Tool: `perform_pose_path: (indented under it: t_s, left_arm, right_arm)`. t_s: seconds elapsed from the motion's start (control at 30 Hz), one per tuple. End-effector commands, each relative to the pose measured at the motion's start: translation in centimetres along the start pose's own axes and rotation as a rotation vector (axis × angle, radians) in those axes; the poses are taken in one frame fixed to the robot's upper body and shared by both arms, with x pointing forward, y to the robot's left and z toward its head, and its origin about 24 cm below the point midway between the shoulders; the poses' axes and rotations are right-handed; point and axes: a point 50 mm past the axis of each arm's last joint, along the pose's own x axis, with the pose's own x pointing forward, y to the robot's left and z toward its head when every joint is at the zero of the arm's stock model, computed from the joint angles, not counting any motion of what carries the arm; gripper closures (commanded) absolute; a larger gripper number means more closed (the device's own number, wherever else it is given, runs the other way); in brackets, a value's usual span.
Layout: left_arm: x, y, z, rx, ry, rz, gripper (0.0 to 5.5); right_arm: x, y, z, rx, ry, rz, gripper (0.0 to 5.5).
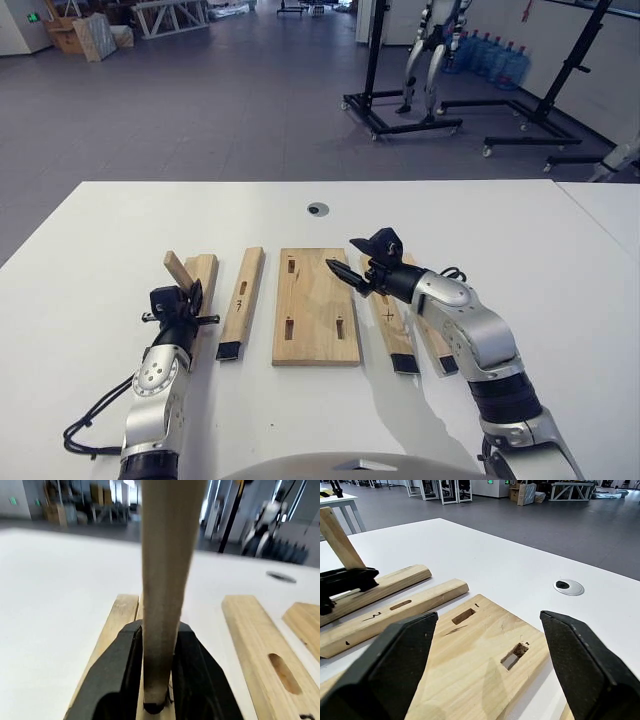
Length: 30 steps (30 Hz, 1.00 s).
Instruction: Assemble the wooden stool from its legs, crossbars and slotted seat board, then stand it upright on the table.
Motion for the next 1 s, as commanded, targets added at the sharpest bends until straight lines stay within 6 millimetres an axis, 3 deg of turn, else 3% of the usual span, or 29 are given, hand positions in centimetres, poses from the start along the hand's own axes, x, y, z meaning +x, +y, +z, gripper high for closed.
perform_pose_path:
  t_s: [0.03, 0.2, 0.3, 0.43, 0.53, 0.8, 0.9, 1.0]
  left_arm:
    - [-0.5, 0.3, -2.0, 0.008, 0.113, 0.02, 4.16]
    - [-0.2, 0.4, -1.7, 0.007, 0.099, 0.031, 3.31]
    - [0.2, 0.3, -0.1, 0.009, 0.049, 0.032, 3.01]
    - [1.2, 0.1, 4.6, 0.037, -0.07, 0.016, 3.01]
    - [1.7, -0.4, 9.4, 0.079, -0.189, 0.016, 3.01]
    - [2.1, -3.4, 20.3, 0.086, -0.449, -0.02, 3.01]
    - [2.2, -3.6, 21.9, 0.101, -0.471, -0.008, 3.01]
    - [2.1, -3.5, 22.1, 0.11, -0.468, -0.002, 3.01]
  right_arm:
    - [0.0, 0.0, 0.1, -0.007, -0.002, -0.005, 1.71]
    - [0.0, 0.1, 0.0, -0.004, -0.001, -0.007, 1.71]
    - [0.1, 0.0, 0.1, -0.005, -0.002, -0.009, 1.71]
    - [0.1, -0.1, 0.3, -0.01, -0.006, -0.009, 1.71]
    - [0.2, 0.0, 0.4, -0.01, -0.01, -0.004, 1.71]
    - [0.1, 0.0, 0.4, -0.007, -0.014, -0.009, 1.71]
    - [0.2, 0.1, 0.4, -0.005, -0.015, -0.01, 1.71]
    - [0.1, 0.1, 0.4, -0.003, -0.014, -0.01, 1.71]
